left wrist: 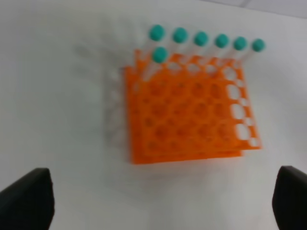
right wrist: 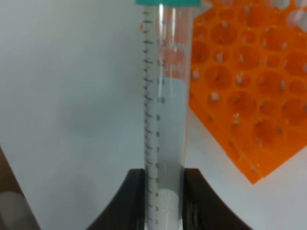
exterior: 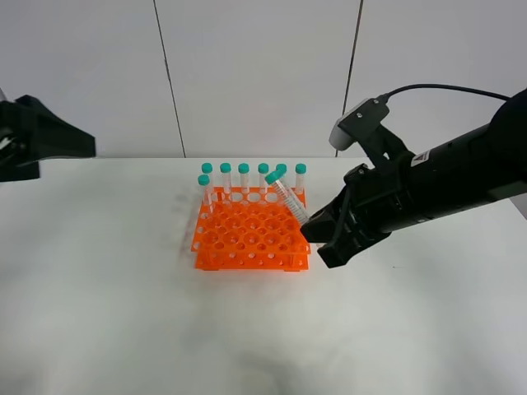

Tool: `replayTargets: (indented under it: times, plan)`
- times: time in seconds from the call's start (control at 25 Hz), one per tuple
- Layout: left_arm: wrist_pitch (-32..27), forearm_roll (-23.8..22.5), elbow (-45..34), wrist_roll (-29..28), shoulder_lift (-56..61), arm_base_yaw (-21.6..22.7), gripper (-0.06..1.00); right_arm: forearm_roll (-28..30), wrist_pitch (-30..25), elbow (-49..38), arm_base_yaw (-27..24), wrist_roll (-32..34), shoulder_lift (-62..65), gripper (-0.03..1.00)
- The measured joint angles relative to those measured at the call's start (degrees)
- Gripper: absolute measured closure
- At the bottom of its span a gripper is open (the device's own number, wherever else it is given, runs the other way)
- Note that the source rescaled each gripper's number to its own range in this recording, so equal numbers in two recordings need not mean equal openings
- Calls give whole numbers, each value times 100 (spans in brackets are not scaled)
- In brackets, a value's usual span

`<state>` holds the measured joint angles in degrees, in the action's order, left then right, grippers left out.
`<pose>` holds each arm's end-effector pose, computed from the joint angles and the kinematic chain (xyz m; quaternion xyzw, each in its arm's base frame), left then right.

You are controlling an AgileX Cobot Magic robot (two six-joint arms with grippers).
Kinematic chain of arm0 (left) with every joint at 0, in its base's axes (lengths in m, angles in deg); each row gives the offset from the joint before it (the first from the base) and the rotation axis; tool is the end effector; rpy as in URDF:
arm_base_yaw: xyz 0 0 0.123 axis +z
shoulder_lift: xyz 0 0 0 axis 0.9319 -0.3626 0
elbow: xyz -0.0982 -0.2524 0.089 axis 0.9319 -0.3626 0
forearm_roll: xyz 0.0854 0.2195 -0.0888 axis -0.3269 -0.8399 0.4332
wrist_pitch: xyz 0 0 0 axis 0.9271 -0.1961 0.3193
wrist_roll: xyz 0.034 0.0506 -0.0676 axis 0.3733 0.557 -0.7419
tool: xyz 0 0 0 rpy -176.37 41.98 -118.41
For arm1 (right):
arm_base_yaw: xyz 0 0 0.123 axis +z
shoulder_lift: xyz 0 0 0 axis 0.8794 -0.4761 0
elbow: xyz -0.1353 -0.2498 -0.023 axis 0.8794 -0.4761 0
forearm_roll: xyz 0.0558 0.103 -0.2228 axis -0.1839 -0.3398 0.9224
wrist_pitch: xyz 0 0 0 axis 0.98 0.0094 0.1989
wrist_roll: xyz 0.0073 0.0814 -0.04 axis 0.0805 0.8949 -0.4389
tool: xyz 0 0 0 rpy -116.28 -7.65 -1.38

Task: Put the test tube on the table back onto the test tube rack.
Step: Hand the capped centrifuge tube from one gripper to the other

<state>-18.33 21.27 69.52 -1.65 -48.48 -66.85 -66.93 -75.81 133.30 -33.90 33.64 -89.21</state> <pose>0.2030 -0.0347 0.3353 0.0030 0.8835 -0.2423 0.4009 0.2237 0.1495 0.2618 -0.4284 0.8254 0.1694 0.3264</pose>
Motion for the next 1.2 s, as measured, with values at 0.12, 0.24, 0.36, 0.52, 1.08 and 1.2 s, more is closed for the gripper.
replayTargets:
  times: [0.12, 0.24, 0.36, 0.52, 1.08, 1.2]
  plan:
    - [47, 1162, 0, 872, -601, 0, -6, -13, 165, 0, 20, 154, 0, 96]
    - [4, 2244, 0, 1663, -1107, -21, -6, -13, 176, 0, 20, 182, 0, 96]
    - [-16, 3115, 0, 2246, -1517, -275, -6, -13, 188, 0, 20, 205, 0, 96]
    - [73, 3895, 0, 2719, -1951, -986, -6, -13, 225, 0, 20, 227, 0, 96]
    - [441, 5680, 190, 4371, -3365, -2391, -6, -13, 258, 0, 20, 287, 0, 96]
    - [487, 5685, 383, 4393, -3445, -2517, -6, -13, 258, 0, 20, 287, 0, 96]
